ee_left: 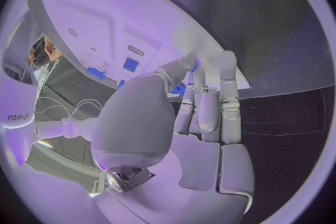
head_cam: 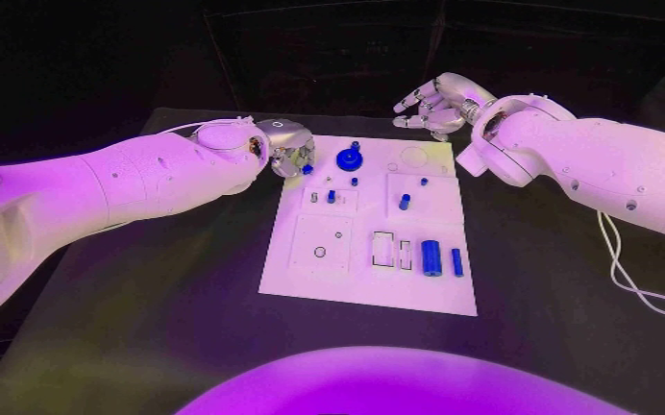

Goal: Assemble the parts on the task board

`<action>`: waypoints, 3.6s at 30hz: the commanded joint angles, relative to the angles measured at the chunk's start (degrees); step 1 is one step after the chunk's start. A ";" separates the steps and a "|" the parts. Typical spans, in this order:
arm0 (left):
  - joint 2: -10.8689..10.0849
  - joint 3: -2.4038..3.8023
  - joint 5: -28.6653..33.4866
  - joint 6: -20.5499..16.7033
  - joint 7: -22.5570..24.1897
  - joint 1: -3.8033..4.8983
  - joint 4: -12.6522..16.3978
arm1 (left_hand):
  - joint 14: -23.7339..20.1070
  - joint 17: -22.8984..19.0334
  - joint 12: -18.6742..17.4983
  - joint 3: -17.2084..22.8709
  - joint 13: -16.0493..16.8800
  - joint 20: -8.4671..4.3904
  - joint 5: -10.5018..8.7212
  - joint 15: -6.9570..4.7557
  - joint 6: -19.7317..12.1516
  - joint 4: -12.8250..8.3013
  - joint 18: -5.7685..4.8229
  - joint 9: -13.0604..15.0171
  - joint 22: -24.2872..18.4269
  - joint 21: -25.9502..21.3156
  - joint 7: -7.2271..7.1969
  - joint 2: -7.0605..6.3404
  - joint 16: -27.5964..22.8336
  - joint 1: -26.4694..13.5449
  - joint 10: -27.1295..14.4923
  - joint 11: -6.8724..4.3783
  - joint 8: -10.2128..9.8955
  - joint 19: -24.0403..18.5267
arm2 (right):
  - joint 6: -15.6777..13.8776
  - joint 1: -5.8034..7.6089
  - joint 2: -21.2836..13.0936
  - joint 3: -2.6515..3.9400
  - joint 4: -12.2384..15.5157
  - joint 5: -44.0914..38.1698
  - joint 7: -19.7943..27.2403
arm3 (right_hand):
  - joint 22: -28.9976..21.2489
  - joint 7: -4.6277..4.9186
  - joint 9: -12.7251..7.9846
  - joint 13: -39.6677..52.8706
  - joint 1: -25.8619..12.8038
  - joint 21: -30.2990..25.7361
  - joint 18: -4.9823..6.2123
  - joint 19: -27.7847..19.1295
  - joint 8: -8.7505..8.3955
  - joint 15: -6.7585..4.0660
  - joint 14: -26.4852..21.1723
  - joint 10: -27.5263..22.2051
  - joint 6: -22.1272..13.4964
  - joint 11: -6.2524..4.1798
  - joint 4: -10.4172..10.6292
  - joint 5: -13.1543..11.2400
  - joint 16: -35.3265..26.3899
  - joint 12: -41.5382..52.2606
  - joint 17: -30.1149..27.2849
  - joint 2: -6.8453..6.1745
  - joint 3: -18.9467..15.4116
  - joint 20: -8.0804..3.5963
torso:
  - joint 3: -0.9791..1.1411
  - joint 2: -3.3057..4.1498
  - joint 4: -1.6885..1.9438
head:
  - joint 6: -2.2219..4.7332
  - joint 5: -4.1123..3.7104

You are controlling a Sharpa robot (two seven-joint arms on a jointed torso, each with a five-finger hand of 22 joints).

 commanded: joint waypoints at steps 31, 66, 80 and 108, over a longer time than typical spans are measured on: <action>-0.19 -0.19 -0.58 6.11 0.26 -0.22 0.22 | -0.41 -0.21 3.13 -8.26 1.41 0.24 -0.19 0.58 -0.68 3.55 0.58 -0.06 -0.25 -1.47 0.41 -1.73 0.79 -4.39 -1.97 0.10 -5.17 -0.35 | 0.22 0.11 0.02 0.04 0.02 0.13 0.30 | 0.05 -0.13 -0.07 0.04 0.53 -0.31 0.42 0.29 0.36 -0.25 1.05 -0.25 -0.35 -0.08 0.45 0.33 -0.26 -0.22 0.10 0.21 0.01 0.12 | -0.03 0.02 0.01 | -0.19 0.13; 0.09 -0.19 -0.54 3.81 -1.71 -0.02 0.45 | 0.42 0.29 4.74 -17.12 1.59 0.17 -0.17 0.42 2.70 6.05 0.32 0.17 0.27 -0.66 0.37 3.58 1.64 -0.51 -2.01 -0.09 -7.84 1.79 | 0.11 0.12 -0.17 0.04 0.26 0.13 0.19 | 0.06 -0.13 -0.07 0.03 0.58 -0.31 0.42 0.30 0.37 -0.25 1.06 -0.24 -0.35 -0.08 0.50 0.36 -0.27 -0.21 0.12 0.31 0.07 0.13 | -0.01 0.01 -0.06 | -0.34 0.07; 0.54 -0.19 -0.54 3.78 -1.20 -0.03 0.13 | 1.04 1.04 2.27 -12.43 0.00 -0.55 -0.22 -0.29 5.70 3.72 0.01 0.36 1.48 1.39 -0.15 8.76 2.10 5.29 -1.29 -0.76 -7.24 2.72 | 0.11 0.12 -0.16 0.04 0.28 0.13 0.19 | 0.06 -0.13 -0.07 0.03 0.58 -0.31 0.42 0.30 0.37 -0.25 1.06 -0.24 -0.35 -0.08 0.50 0.36 -0.27 -0.21 0.12 0.31 0.07 0.13 | -0.01 -0.02 0.02 | -0.38 -0.05; -0.56 -0.19 0.62 5.25 0.45 -0.03 1.03 | 0.83 0.57 0.80 -7.93 -0.89 -0.40 -0.20 0.13 4.62 10.01 -0.06 -0.04 1.70 0.34 0.05 13.48 2.01 -0.98 -0.93 -0.28 -9.38 2.31 | 0.26 0.12 -0.31 0.04 0.35 0.21 0.32 | 0.07 -0.10 -0.07 0.04 0.16 -0.33 0.41 0.31 0.38 -0.22 1.08 -0.21 -0.35 -0.03 0.97 0.35 -0.27 -0.14 0.18 0.38 -0.08 0.14 | 0.03 0.01 0.00 | 0.00 0.00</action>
